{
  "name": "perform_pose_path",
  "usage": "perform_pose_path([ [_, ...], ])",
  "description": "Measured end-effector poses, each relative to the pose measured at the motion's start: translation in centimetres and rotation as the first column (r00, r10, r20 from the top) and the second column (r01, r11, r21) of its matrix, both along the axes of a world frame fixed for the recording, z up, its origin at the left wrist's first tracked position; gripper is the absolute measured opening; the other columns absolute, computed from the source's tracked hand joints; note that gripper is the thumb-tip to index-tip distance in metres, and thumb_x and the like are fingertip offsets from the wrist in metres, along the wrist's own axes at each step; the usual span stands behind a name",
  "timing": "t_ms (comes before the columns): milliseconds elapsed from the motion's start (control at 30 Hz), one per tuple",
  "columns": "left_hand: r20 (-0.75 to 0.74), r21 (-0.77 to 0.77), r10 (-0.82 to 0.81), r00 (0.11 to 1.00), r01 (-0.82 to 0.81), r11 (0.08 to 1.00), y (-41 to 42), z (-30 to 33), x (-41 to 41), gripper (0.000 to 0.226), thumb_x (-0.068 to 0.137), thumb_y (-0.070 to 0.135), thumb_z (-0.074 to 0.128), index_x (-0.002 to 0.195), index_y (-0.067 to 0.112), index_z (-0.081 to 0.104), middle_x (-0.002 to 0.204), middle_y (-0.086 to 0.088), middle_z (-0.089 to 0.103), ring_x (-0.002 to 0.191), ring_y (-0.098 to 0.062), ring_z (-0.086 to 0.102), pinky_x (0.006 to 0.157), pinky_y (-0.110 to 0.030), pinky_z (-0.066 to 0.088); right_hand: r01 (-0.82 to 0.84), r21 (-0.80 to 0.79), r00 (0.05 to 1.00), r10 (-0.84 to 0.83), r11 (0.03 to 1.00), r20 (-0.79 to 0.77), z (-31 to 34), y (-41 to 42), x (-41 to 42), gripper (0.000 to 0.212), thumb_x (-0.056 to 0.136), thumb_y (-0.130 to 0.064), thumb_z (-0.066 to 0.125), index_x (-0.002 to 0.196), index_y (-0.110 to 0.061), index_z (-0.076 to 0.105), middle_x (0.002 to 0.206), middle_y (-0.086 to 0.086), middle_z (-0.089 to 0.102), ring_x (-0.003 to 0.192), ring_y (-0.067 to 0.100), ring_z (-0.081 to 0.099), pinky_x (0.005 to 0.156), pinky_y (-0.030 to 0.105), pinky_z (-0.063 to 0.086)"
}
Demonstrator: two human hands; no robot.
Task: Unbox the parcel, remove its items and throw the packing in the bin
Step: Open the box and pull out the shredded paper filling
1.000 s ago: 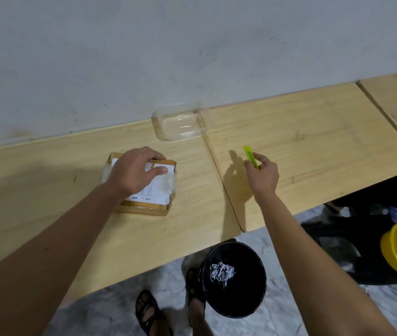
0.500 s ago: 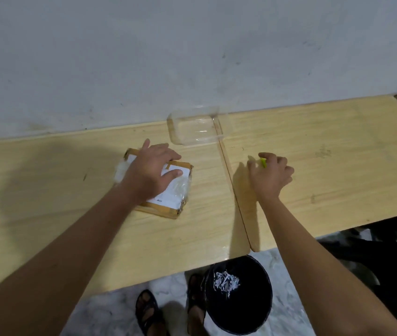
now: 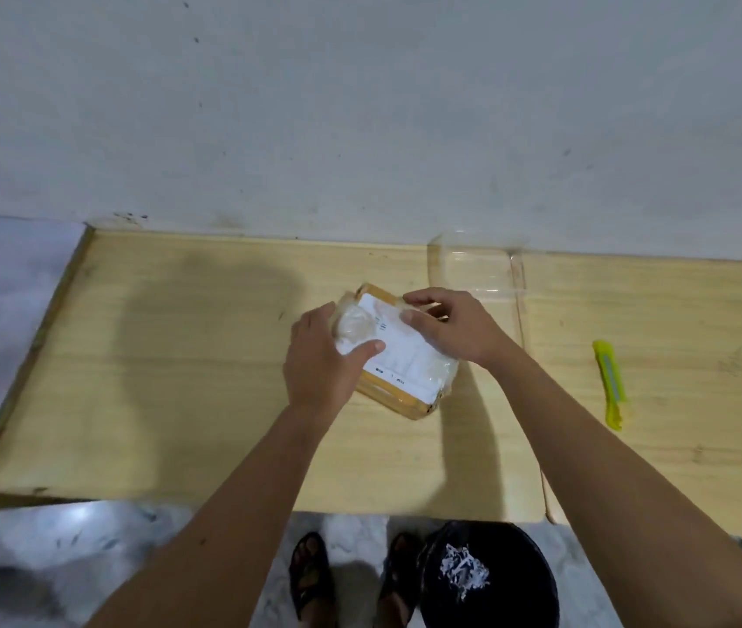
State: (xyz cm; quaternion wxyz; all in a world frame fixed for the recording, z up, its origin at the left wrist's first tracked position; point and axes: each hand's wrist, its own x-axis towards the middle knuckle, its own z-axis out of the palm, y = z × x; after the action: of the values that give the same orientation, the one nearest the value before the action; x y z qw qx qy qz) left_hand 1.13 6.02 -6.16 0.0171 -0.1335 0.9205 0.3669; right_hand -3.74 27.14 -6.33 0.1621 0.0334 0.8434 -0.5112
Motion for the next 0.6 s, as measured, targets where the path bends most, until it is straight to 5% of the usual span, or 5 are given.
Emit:
perform_pose_path([
  [200,0.031,0.056,-0.023,0.999,0.022,0.998,-0.6,0.3,-0.9,0.071,0.074,0.047,0.09,0.133,0.024,0.059,0.129,0.008,0.065,0.12,-0.016,0.061,0.098,-0.034,0.049,0.046,-0.031,0.998,-0.044,0.998,0.038,-0.1,-0.3,0.9,0.02,0.092,-0.037,0.074,0.11,-0.03,0.078,0.101,-0.009,0.077,0.09,0.011,0.073,0.072,0.025,0.056],
  [333,-0.001,0.044,0.008,1.0,-0.008,0.999,-1.4,0.2,-2.0,0.072,0.078,0.044,0.089,0.138,0.017,0.059,0.134,0.002,0.065,0.126,-0.02,0.06,0.1,-0.028,0.04,0.149,-0.104,0.986,-0.139,0.983,0.094,-0.8,-0.7,2.4,0.019,0.088,-0.035,0.079,0.104,-0.026,0.075,0.095,0.0,0.078,0.083,0.022,0.077,0.067,0.033,0.06],
  [500,-0.014,0.072,0.084,0.996,-0.083,0.994,-2.3,-0.2,-3.2,0.087,0.074,0.052,0.089,0.143,0.011,0.056,0.141,-0.003,0.062,0.125,-0.021,0.063,0.106,-0.033,0.047,0.351,-0.232,0.934,-0.322,0.907,0.156,-1.9,-3.7,4.7,0.027,0.085,-0.025,0.083,0.104,-0.015,0.066,0.089,0.002,0.068,0.069,0.017,0.067,0.064,0.034,0.056],
  [600,0.013,0.08,0.133,0.991,-0.133,0.988,-3.2,-0.2,-3.3,0.08,0.075,0.056,0.087,0.137,0.013,0.061,0.132,0.0,0.068,0.117,-0.02,0.067,0.102,-0.034,0.05,0.455,-0.301,0.88,-0.373,0.838,0.293,-2.3,-6.4,5.9,0.037,0.082,-0.024,0.086,0.106,-0.016,0.059,0.085,0.001,0.064,0.076,0.021,0.069,0.074,0.038,0.06],
])
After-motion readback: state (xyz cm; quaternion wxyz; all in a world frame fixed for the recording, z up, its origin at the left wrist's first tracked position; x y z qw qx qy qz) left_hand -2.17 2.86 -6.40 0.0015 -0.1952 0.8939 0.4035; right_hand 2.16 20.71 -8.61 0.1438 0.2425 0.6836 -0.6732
